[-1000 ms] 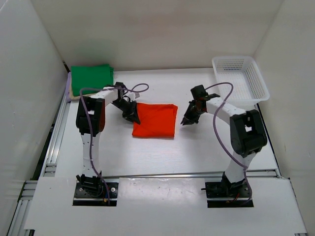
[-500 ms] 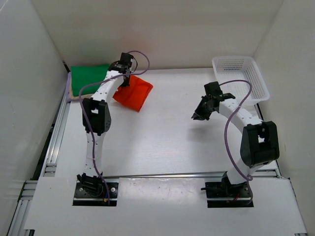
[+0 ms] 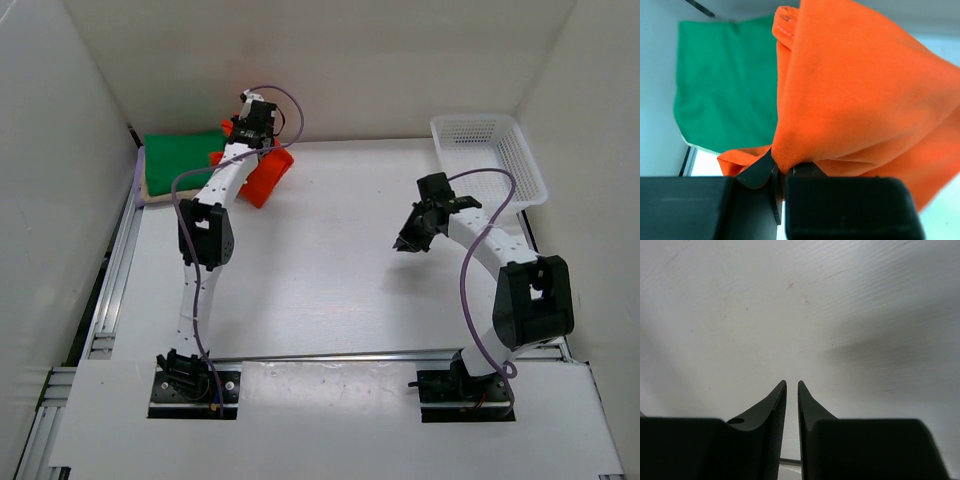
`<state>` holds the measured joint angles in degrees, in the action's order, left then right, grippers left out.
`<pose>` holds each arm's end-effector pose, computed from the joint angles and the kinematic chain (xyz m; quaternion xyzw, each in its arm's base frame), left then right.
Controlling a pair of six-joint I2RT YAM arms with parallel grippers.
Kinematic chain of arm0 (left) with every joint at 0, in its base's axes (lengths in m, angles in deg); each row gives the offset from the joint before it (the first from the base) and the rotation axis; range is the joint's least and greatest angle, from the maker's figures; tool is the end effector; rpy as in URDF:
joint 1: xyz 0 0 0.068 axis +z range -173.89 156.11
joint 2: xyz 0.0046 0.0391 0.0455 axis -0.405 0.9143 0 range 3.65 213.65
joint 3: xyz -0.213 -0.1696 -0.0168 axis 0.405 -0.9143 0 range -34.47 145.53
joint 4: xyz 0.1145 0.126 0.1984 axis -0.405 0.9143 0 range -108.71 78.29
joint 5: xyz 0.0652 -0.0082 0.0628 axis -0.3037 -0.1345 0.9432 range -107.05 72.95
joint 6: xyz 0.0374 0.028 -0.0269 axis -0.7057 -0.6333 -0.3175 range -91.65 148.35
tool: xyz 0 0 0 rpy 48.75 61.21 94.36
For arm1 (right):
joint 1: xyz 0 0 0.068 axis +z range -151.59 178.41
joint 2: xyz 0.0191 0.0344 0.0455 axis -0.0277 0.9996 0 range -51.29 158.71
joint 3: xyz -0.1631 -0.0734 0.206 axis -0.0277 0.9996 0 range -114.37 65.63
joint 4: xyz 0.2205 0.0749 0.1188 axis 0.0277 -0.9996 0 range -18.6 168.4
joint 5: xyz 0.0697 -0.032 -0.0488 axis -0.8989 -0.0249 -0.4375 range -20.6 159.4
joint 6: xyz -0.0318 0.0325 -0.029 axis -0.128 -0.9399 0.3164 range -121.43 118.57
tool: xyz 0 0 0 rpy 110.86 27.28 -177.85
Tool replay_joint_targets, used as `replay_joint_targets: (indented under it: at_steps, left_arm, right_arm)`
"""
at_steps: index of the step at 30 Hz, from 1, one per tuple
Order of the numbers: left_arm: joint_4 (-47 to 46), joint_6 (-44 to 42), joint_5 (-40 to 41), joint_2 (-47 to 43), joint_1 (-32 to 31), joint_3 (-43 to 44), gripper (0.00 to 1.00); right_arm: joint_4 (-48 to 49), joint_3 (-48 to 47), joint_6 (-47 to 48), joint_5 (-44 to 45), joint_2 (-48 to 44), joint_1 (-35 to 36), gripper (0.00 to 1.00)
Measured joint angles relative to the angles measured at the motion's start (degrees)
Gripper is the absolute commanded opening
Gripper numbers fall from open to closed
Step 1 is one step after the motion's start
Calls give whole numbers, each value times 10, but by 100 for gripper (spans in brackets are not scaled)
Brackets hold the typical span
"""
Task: Fold and stack the t-shirts
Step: Put the neatly folded tshirt into the corner of the board with the left arm
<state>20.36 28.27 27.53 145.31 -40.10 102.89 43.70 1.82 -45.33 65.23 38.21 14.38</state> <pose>0.5333 -0.1290 0.2505 -0.0283 0.8624 0.2935 0.4114 0.3057 0.0900 0.2301 0.2242 0.9398 0.1579 0.2038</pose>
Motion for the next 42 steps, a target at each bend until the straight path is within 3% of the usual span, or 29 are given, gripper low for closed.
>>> replay_joint_targets:
  at_steps: [7,21,25,27,28,31,35,42]
  left_arm:
    - [-19,0,6,-35,27,7,10]
    - [-46,0,-39,-115,158,-48,11]
    - [-42,-3,-56,-93,189,-65,70]
    - [-43,-2,-53,-57,204,-35,91]
    - [-46,-4,-50,-38,210,-17,96]
    - [-50,-1,-31,25,231,41,99]
    - [-52,-1,-16,50,254,50,99]
    - [-61,-1,-4,-34,256,-25,100]
  right_arm:
    - [1,13,7,7,-12,-2,19]
    - [-2,19,12,10,-18,-2,19]
    - [-16,12,20,10,-7,-2,19]
    - [-23,3,24,10,0,-2,19]
    - [-25,-1,24,10,3,-2,19]
    - [-29,-14,26,10,7,-2,19]
    - [-30,-24,26,10,9,-2,19]
    - [-34,-32,31,6,18,-2,20]
